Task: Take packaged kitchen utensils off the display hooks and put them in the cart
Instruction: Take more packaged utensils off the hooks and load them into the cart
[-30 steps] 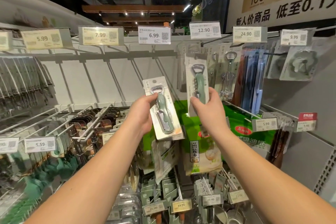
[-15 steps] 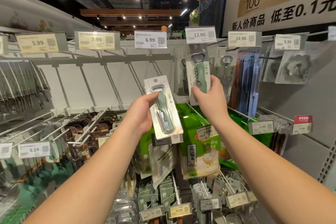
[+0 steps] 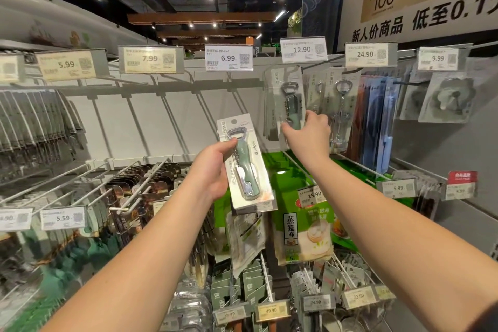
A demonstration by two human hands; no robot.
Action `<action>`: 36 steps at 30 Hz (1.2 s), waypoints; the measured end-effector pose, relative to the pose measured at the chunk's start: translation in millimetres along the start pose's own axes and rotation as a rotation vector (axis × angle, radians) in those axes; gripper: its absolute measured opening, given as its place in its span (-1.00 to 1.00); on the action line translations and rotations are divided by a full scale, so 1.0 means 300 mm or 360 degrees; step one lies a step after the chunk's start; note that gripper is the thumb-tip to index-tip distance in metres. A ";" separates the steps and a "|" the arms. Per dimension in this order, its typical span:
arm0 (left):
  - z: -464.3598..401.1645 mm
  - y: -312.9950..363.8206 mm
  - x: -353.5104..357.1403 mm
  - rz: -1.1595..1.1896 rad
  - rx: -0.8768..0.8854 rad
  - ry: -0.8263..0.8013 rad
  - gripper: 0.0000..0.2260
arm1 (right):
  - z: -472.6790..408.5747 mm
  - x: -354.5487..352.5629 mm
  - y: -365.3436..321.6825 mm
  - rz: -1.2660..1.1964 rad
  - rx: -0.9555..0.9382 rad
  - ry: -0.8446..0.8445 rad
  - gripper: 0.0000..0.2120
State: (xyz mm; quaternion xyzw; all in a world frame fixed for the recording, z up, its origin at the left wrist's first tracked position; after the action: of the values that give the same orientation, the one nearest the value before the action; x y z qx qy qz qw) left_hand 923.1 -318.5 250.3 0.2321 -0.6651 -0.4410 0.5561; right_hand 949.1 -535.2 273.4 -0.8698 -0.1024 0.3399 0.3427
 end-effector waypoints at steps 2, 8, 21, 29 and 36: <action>0.002 0.002 -0.005 0.0000 0.0006 0.0008 -0.85 | -0.017 0.021 -0.004 0.0031 0.0007 -0.0015 -0.38; 0.006 0.006 -0.015 0.0008 -0.0013 0.0021 -0.85 | -0.047 0.062 -0.015 0.0019 0.0031 -0.0020 -0.38; -0.005 0.011 -0.036 0.0023 -0.0011 0.0052 -0.85 | -0.068 0.101 -0.016 0.0016 0.0088 0.0002 -0.32; -0.007 0.006 -0.029 0.0017 0.0002 0.0059 -0.86 | -0.062 0.094 -0.007 -0.0007 0.0060 -0.0020 -0.24; -0.013 -0.002 0.005 -0.0002 0.0022 0.0014 -0.87 | -0.012 0.032 -0.011 -0.0070 0.0009 -0.0041 -0.18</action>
State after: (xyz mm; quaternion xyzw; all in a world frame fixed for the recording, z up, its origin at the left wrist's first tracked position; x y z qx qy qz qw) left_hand 926.3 -321.4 250.8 0.2383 -0.6655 -0.4356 0.5573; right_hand 958.8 -530.5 272.6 -0.8620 -0.1248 0.3437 0.3511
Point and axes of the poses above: each hand's wrist, its own z-axis away from the middle knuckle, its own x-axis out of the palm, y = z × x, the point moved 6 cm from there along -z, towards the middle knuckle, and after that the axes turned 6 degrees about z, right-handed, at the moved point
